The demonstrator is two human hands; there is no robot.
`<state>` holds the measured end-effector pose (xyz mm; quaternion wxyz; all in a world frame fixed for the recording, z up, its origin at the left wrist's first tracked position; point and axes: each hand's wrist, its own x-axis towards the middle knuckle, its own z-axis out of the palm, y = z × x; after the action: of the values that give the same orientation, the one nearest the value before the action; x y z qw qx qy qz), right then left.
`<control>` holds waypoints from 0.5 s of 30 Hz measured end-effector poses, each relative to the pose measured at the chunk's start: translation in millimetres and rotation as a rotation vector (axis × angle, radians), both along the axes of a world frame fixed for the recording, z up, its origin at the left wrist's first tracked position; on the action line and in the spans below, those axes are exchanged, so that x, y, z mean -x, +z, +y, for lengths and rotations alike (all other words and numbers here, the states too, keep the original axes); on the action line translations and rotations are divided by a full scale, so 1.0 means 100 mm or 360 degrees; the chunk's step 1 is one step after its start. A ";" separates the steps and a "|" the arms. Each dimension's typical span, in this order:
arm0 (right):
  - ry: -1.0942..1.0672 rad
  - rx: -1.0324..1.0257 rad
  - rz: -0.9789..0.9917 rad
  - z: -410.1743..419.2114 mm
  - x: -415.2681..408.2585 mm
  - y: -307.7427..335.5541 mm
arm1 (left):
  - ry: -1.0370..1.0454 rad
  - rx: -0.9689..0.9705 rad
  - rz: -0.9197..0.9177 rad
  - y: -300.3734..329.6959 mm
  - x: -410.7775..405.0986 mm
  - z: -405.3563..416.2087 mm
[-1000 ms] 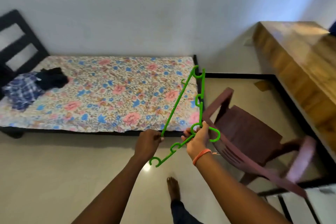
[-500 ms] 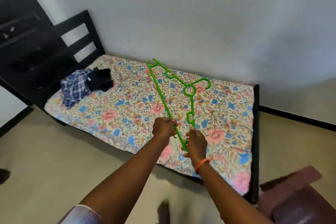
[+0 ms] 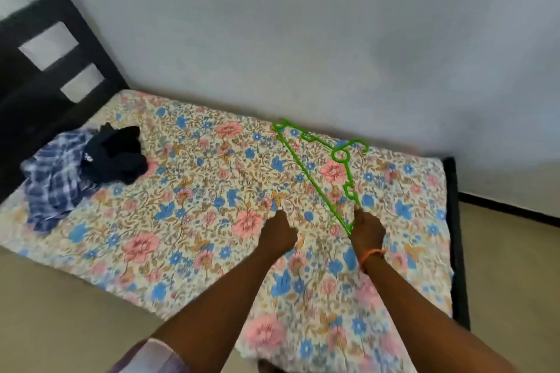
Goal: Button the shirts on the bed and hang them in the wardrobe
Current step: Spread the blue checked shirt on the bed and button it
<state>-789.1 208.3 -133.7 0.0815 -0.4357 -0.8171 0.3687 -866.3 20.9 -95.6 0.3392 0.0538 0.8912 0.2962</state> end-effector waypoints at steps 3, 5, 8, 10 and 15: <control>0.0050 -0.0101 -0.0150 0.43 0.72 -0.50 | -0.0203 0.0186 0.0047 -0.53 0.47 0.07; 0.0083 -0.0125 -0.0176 0.70 1.23 -0.93 | -0.0186 0.0253 0.0070 -0.99 0.79 0.08; 0.0185 -0.0182 -0.0256 1.07 1.77 -1.58 | -0.0195 0.0357 0.0065 -1.77 1.13 0.03; 0.0240 -0.0224 -0.0384 1.33 2.03 -2.03 | -0.0186 0.0397 -0.0034 -2.31 1.26 -0.02; -0.0103 -0.0100 -0.0492 1.79 2.32 -2.81 | -0.0391 0.0474 -0.0152 -3.29 1.35 -0.18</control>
<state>-1020.9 387.7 -414.9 -0.0198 -0.5104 -0.8166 0.2688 -1001.8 2.4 -424.2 0.4190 0.0973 0.8948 0.1198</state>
